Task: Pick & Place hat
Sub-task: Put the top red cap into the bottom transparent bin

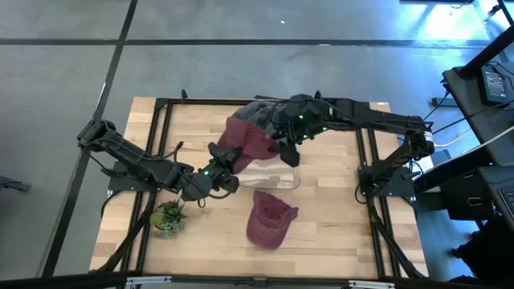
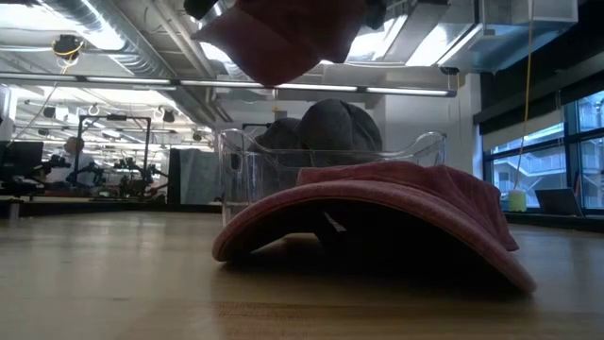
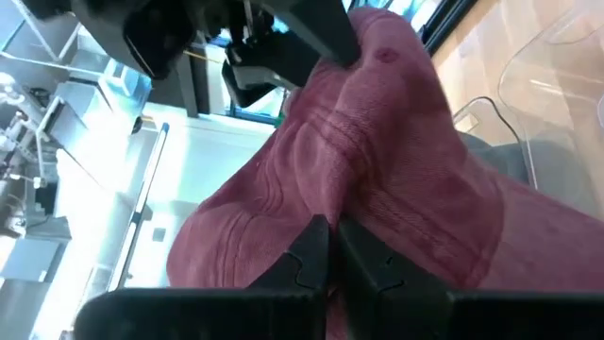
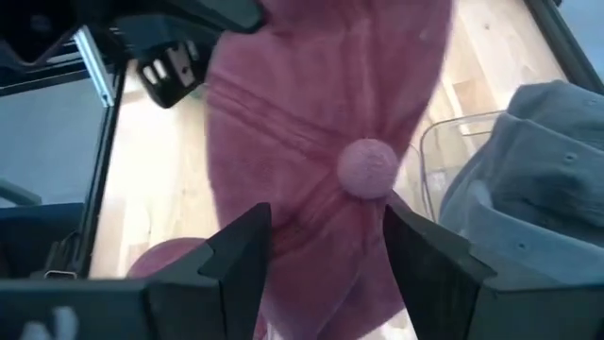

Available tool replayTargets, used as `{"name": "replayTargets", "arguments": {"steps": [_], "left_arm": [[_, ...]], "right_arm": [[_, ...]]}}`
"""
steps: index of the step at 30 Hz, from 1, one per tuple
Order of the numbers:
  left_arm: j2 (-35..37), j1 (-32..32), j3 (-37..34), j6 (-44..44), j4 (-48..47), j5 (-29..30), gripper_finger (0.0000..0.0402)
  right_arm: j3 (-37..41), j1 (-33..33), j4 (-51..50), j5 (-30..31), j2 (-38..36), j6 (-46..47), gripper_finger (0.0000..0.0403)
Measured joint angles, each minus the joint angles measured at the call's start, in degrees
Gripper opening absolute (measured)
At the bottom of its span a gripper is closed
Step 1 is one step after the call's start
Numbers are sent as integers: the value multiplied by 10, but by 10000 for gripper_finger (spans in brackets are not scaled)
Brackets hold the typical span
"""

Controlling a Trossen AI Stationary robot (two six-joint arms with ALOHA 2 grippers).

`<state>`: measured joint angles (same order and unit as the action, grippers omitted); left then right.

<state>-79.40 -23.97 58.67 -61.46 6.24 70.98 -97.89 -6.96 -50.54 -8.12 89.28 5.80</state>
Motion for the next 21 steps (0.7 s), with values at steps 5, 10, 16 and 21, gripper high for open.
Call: {"name": "replayTargets", "arguments": {"steps": [5,10,16,21], "left_arm": [[0,0,0,23,0,1,5],[0,1,0,24,0,1,5],[0,1,0,28,0,1,14],[0,1,0,26,0,-26,32]], "right_arm": [[0,4,5,-4,0,-3,200],[0,6,9,-4,3,-16,137],[0,7,16,22,2,-52,16],[0,15,15,120,1,-86,15]]}}
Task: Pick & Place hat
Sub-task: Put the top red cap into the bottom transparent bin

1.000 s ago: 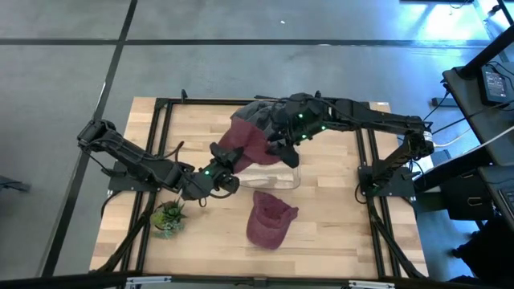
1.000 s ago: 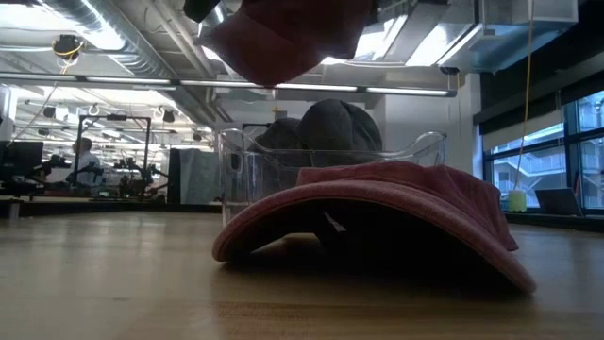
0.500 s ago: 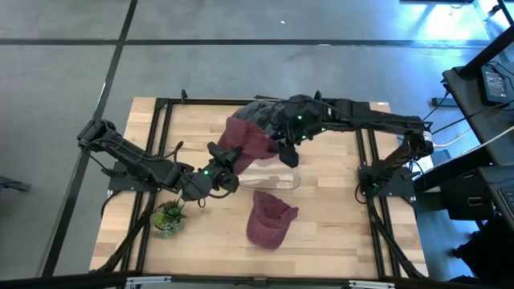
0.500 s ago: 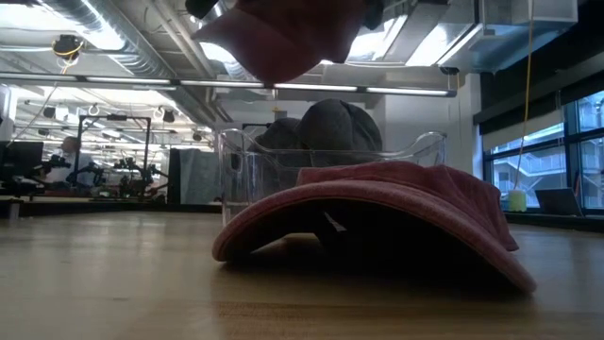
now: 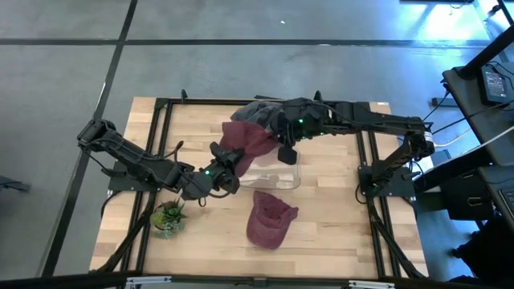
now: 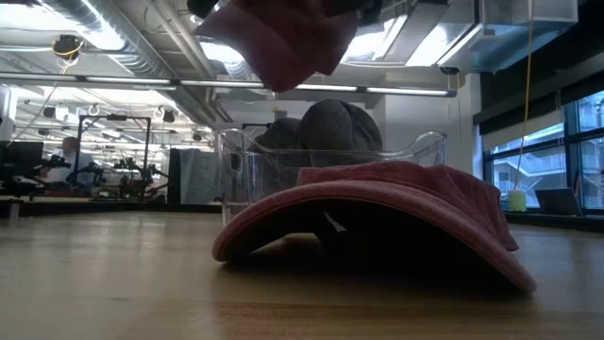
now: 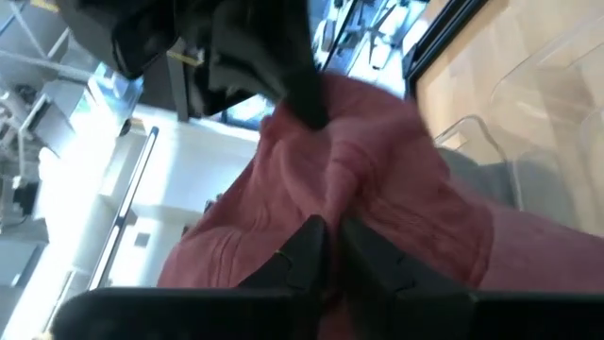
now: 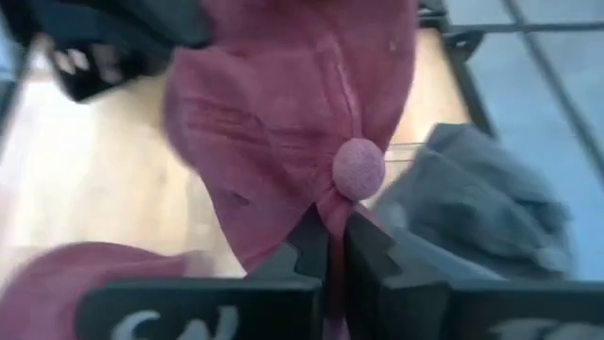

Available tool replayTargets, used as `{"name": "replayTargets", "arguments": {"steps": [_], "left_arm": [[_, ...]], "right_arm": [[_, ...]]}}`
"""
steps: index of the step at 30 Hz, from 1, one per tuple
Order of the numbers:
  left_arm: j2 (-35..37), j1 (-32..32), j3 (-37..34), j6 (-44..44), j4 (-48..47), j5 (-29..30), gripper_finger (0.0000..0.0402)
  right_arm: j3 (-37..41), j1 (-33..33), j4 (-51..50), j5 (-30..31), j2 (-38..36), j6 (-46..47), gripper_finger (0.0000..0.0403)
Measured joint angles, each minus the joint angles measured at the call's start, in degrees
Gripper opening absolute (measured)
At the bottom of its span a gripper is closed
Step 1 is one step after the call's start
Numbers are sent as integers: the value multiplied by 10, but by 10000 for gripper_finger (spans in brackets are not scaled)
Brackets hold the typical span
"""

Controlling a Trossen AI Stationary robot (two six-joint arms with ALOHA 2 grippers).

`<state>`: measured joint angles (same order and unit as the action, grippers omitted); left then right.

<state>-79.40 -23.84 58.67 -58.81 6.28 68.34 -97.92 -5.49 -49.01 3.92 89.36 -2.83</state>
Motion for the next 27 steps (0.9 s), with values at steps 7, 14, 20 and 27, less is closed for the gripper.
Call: {"name": "replayTargets", "arguments": {"steps": [7,14,20,27], "left_arm": [[0,0,0,4,-3,-20,55],[30,-5,0,85,-38,-34,114],[102,6,0,245,-119,-119,134],[172,23,0,361,-206,-158,129]], "right_arm": [[0,13,10,47,0,-53,7],[0,27,16,48,0,-95,7],[0,60,-7,44,0,-175,7],[20,105,14,61,2,-280,7]]}}
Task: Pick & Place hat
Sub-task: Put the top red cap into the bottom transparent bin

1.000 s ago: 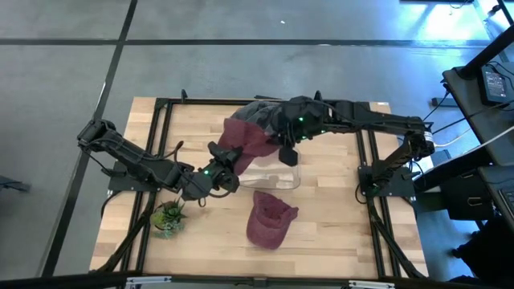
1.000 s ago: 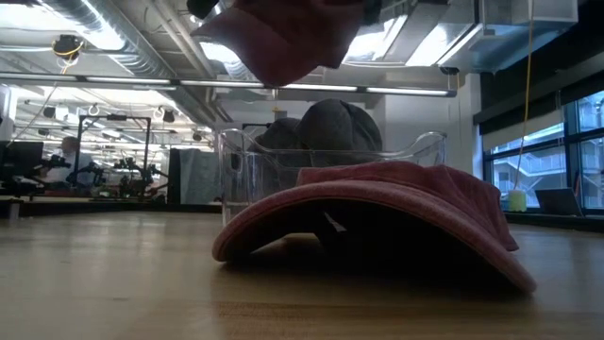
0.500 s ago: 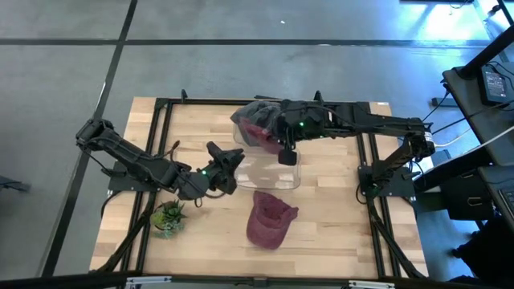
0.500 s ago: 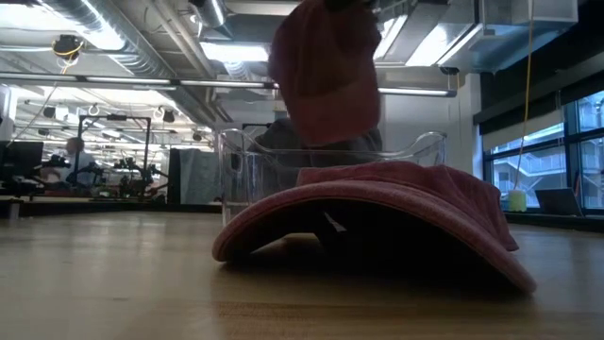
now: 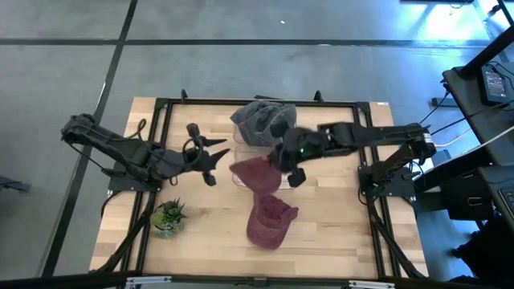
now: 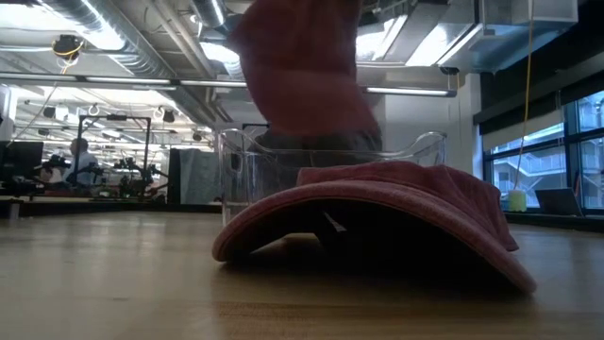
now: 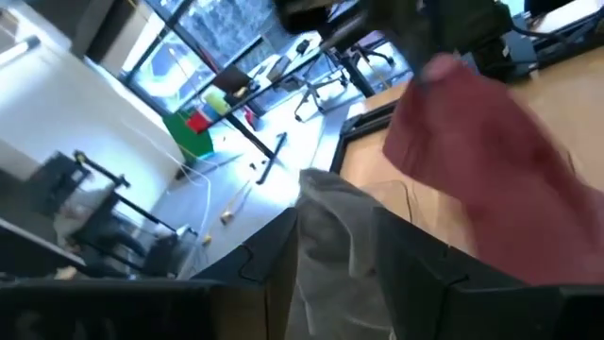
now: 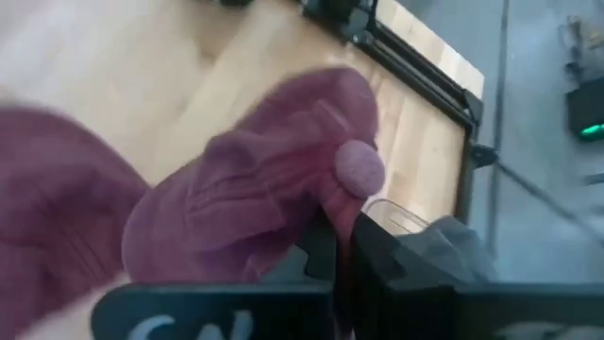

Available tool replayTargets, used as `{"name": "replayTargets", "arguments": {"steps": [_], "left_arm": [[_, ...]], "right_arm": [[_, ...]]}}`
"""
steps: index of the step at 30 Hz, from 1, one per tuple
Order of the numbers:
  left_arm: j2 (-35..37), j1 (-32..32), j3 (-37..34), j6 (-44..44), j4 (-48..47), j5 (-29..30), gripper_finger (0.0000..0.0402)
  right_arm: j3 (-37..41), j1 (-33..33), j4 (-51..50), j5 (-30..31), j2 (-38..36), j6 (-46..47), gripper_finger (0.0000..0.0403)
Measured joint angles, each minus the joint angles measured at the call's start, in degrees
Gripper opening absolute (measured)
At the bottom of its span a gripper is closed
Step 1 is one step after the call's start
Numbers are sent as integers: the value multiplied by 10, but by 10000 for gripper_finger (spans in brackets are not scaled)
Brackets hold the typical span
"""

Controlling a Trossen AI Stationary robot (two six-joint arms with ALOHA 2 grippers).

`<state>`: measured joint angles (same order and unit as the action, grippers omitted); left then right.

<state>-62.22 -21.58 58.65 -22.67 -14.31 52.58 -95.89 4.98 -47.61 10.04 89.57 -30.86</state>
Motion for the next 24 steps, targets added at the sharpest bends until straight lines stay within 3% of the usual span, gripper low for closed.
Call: {"name": "replayTargets", "arguments": {"steps": [11,24], "left_arm": [[9,27,0,55,-43,-14,127],[6,57,0,57,-52,-46,127]], "right_arm": [[7,25,15,96,-7,-82,7],[7,15,-8,95,11,-32,7]]}}
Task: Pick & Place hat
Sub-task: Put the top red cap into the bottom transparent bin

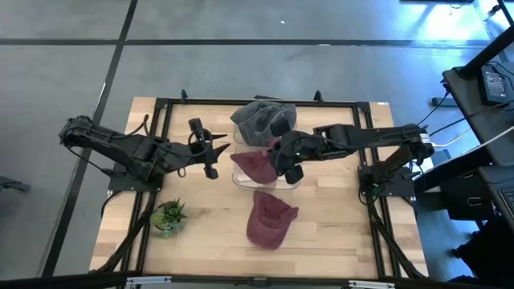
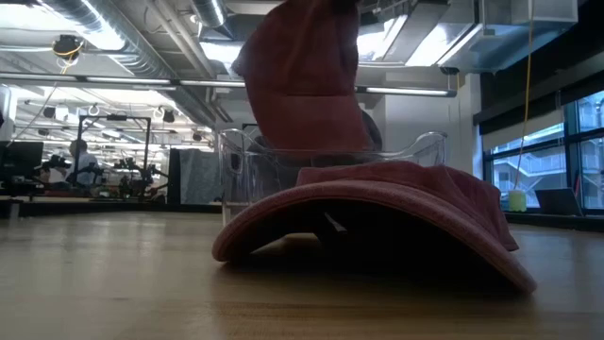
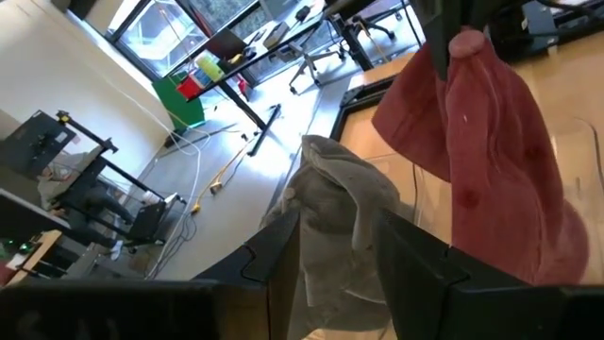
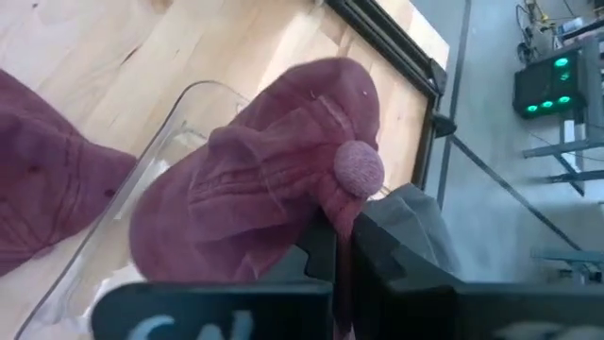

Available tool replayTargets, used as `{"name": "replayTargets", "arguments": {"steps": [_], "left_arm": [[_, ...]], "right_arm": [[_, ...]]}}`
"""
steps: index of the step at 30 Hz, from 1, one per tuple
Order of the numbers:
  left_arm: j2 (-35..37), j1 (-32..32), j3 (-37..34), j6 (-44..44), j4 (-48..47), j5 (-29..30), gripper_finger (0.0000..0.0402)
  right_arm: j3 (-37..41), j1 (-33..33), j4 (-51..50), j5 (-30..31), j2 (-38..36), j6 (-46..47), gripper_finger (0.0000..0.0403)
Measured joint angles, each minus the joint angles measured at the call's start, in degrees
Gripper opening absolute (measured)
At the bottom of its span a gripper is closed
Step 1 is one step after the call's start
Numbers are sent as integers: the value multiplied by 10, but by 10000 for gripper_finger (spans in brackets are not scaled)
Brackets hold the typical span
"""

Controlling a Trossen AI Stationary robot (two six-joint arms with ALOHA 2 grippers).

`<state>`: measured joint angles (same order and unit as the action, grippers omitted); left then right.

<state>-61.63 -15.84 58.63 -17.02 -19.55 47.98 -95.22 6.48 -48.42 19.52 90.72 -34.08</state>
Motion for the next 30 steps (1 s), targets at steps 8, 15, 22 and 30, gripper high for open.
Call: {"name": "replayTargets", "arguments": {"steps": [8,15,22,30], "left_arm": [[0,0,0,10,-16,-16,127],[0,0,0,43,-54,-17,127],[0,0,0,64,-75,-17,127],[0,0,0,68,-75,-17,128]], "right_arm": [[0,-12,-6,-3,38,11,7],[0,-30,-3,-65,74,23,7],[0,-37,-6,-67,101,24,8],[0,-65,-13,-60,114,51,42]]}}
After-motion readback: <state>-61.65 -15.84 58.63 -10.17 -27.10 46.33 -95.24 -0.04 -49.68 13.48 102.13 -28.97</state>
